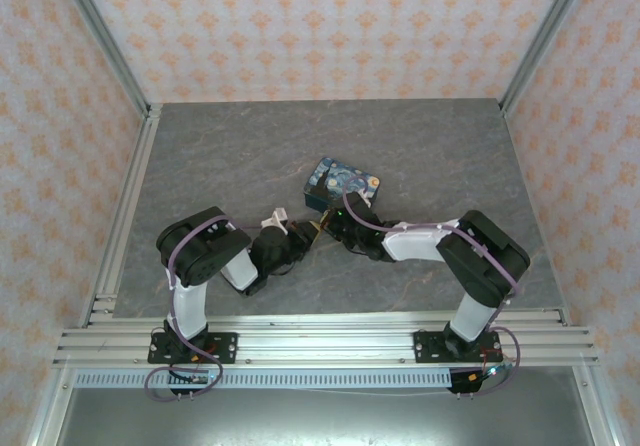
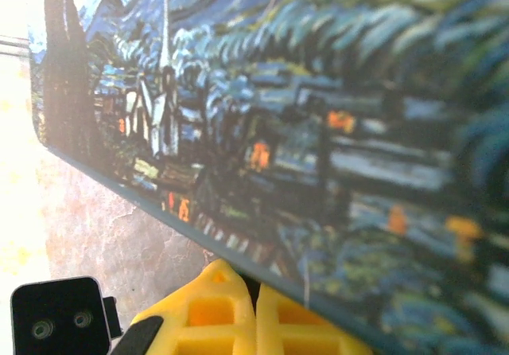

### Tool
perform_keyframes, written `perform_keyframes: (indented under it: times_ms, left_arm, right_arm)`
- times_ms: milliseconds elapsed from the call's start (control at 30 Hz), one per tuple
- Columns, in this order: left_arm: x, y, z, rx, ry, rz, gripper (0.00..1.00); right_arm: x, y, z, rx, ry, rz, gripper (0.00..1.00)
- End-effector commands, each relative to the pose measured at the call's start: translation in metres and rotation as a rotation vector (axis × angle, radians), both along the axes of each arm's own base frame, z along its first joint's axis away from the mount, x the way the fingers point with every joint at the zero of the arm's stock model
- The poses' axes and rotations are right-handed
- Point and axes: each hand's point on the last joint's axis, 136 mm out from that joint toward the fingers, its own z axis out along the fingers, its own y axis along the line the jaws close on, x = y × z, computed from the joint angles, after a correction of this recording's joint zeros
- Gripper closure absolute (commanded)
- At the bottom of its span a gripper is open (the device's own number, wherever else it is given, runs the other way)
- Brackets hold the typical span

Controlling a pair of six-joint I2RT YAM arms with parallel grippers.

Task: Unlock the padlock with the key

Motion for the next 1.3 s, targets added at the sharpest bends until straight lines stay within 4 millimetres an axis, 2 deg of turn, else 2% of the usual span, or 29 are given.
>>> perform_keyframes:
  times_ms: [0,100,267,333,467,633,900,1100,1267]
  left_arm:
    - [-0.007,-0.012,0.018,-0.026,-0.039,-0.076,0.73]
    - [-0.007,-0.012,0.021,-0.033,-0.042,-0.076,0.71]
    - [-0.005,-0.009,0.026,-0.041,-0.051,-0.069,0.79]
    - [-0.005,-0.004,0.026,-0.038,-0.051,-0.054,0.79]
    - [-0.004,0.011,0.028,-0.040,-0.047,-0.030,0.65]
    - [0.001,0.016,0.028,-0.059,-0.031,-0.032,0.59]
    - [0.006,0.004,0.037,-0.087,-0.048,-0.068,0.70]
    - [0.009,0.001,0.039,-0.097,-0.048,-0.072,0.70]
    - [0.009,0.002,0.032,-0.089,-0.032,-0.066,0.69]
  right_arm:
    - [-0.005,-0.004,-0.007,0.060,0.045,-0.067,1.00]
    - [-0.005,-0.005,-0.005,0.097,0.047,-0.090,1.00]
    - [-0.005,-0.002,-0.001,0.135,0.053,-0.098,1.00]
    - [-0.006,-0.004,-0.001,0.133,0.055,-0.103,1.00]
    - [-0.009,-0.007,-0.002,0.124,0.060,-0.106,1.00]
    - [-0.010,-0.007,-0.001,0.124,0.064,-0.098,1.00]
    - [-0.010,-0.006,0.004,0.127,0.063,-0.091,1.00]
    - [-0.010,-0.003,0.006,0.137,0.066,-0.088,1.00]
    - [-0.009,-0.003,0.007,0.141,0.066,-0.094,1.00]
